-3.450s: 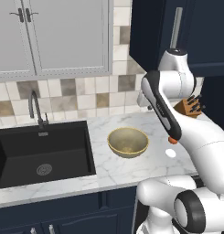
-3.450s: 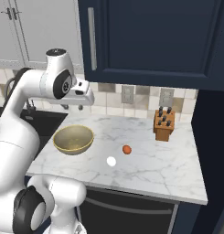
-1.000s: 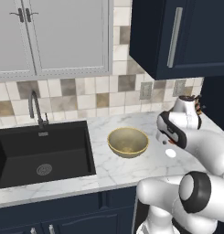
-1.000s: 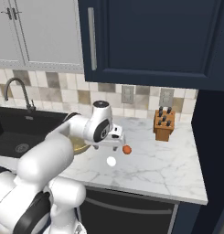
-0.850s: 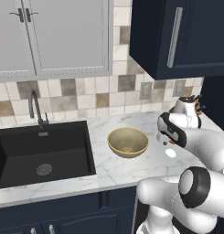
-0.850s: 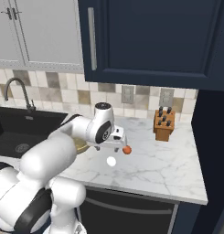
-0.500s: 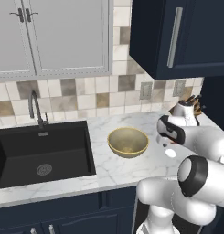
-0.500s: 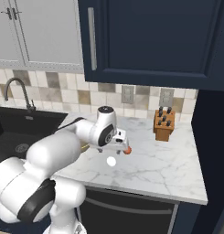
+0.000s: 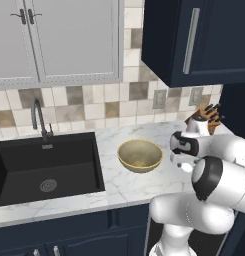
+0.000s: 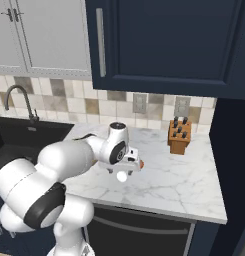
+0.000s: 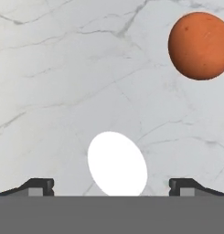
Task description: Gather the eggs and milk located in the vicinity of the sink area and place them right next to the bowl.
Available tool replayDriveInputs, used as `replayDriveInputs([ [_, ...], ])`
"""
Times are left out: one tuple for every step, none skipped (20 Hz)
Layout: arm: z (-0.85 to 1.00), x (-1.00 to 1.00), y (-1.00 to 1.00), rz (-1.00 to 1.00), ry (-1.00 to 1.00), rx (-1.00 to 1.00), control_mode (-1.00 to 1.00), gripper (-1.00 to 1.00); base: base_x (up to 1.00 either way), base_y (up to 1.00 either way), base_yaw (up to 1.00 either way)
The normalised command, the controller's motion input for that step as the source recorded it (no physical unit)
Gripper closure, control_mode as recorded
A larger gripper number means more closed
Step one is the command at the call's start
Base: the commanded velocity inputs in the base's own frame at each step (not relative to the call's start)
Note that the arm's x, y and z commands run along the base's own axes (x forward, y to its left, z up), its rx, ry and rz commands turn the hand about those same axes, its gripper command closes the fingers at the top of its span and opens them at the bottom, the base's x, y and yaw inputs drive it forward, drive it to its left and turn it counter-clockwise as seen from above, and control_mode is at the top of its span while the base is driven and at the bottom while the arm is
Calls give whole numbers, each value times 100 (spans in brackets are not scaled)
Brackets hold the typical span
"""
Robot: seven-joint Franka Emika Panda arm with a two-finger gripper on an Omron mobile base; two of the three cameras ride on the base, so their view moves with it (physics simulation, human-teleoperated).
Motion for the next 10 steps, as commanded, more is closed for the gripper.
replayDriveInputs([
  [-33, 0, 0, 0, 9, 0, -100, -100, 0, 0, 0],
  [-33, 0, -1, 0, 8, 0, -100, -100, 0, 0, 0],
  [-31, 0, -6, 0, 7, 0, -100, -100, 0, 0, 0],
  [-31, 0, -6, 0, 7, 0, -100, -100, 0, 0, 0],
  [-29, 0, -9, 0, 9, 0, -100, -100, 0, 0, 0],
  [-27, 0, -9, 0, 8, 0, -100, -100, 0, 0, 0],
  [-25, 0, -7, 0, 7, 0, -100, -100, 0, 0, 0],
  [-9, 0, -1, 0, 1, 0, -100, -100, 0, 0, 0],
  [-1, 0, 0, 0, 1, 0, -100, -100, 0, 0, 0],
  [0, 0, 0, 0, 0, 0, -100, -100, 0, 0, 0],
])
